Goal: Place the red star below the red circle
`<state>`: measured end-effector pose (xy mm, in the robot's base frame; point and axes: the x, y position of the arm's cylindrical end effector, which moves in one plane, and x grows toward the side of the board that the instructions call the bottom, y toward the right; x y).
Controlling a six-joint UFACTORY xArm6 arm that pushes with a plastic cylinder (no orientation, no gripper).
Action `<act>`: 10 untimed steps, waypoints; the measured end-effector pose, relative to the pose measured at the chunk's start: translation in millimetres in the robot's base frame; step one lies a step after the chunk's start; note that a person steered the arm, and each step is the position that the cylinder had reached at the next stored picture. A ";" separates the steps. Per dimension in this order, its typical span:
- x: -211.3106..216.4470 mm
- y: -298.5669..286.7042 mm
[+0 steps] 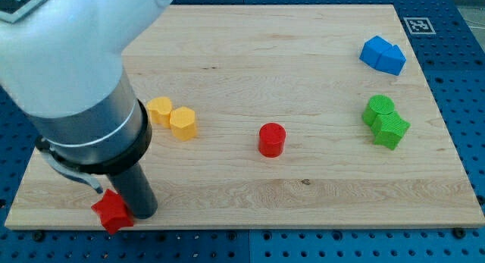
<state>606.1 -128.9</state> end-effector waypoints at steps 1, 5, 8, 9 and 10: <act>-12.5 0.0; -84.3 -21.4; -97.7 -127.5; -86.2 -157.5; -50.1 -173.6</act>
<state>556.0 -302.5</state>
